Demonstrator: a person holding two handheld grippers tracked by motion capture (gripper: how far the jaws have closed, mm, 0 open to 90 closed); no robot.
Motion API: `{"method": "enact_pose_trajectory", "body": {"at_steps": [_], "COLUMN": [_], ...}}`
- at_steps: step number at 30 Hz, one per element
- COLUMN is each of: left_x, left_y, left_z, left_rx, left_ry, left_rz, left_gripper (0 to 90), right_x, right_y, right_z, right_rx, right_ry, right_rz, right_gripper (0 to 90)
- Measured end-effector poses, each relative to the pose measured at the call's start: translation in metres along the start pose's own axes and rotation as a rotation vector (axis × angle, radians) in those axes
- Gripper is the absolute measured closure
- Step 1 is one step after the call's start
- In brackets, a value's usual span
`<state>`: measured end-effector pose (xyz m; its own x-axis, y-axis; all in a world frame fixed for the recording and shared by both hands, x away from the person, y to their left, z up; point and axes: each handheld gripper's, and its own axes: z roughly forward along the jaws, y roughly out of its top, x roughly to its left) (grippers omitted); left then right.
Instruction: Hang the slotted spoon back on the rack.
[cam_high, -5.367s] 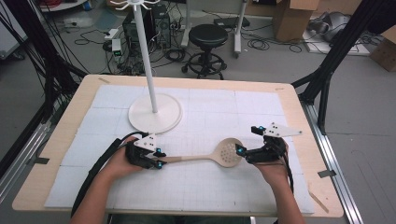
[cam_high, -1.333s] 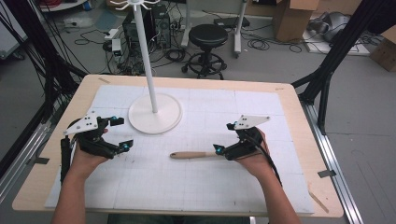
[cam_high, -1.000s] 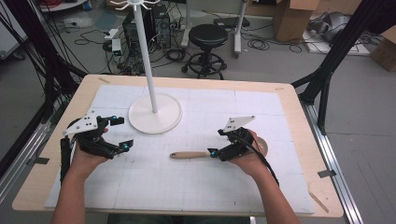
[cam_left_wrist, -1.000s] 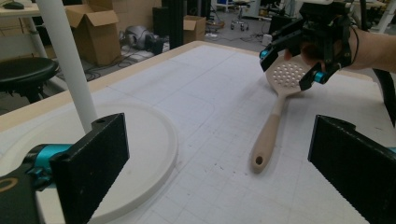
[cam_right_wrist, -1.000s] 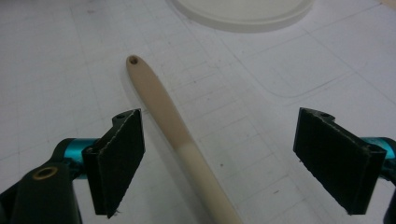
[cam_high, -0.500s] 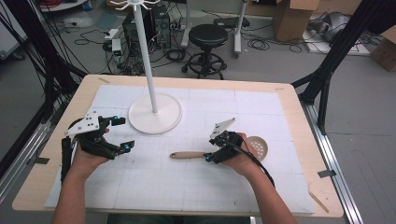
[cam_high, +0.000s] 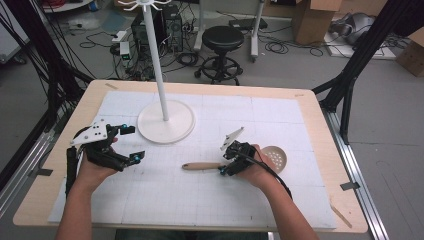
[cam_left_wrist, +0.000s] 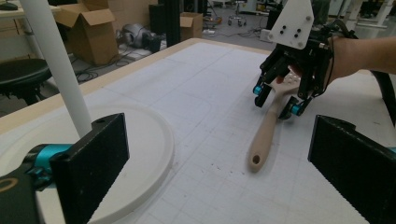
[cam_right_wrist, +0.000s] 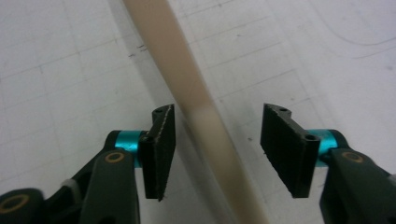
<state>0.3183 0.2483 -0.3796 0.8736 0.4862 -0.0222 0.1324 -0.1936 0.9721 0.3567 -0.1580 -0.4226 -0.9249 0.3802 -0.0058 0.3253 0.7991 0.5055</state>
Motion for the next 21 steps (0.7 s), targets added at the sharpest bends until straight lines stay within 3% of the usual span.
{"method": "enact_pose_trajectory", "body": {"at_steps": [6, 10, 13, 15, 21], "left_x": [-0.001, -0.001, -0.001, -0.001, -0.001], "left_y": [0.001, 0.000, 0.000, 0.000, 0.000], "left_z": [0.000, 0.001, 0.001, 0.001, 0.002], "left_rx": [-0.002, 0.002, 0.003, 0.004, 0.007], "left_ry": [-0.004, -0.002, -0.005, -0.005, -0.005], "left_rz": [0.000, 0.002, 0.003, 0.003, 0.005], "left_gripper": [5.8, 5.8, 5.8, 5.8, 5.8], "right_x": [-0.003, -0.003, -0.002, -0.002, 0.000], "right_y": [0.004, 0.009, 0.010, 0.011, 0.011], "right_z": [0.003, 0.003, 0.003, 0.002, 0.002], "right_rx": [0.035, 0.069, 0.078, 0.076, 0.084], "right_ry": [0.028, 0.023, 0.020, 0.020, 0.011], "right_rz": [0.023, 0.009, 0.006, -0.003, -0.007], "right_gripper": [50.5, 52.3, 54.9, 63.8, 64.4]}}
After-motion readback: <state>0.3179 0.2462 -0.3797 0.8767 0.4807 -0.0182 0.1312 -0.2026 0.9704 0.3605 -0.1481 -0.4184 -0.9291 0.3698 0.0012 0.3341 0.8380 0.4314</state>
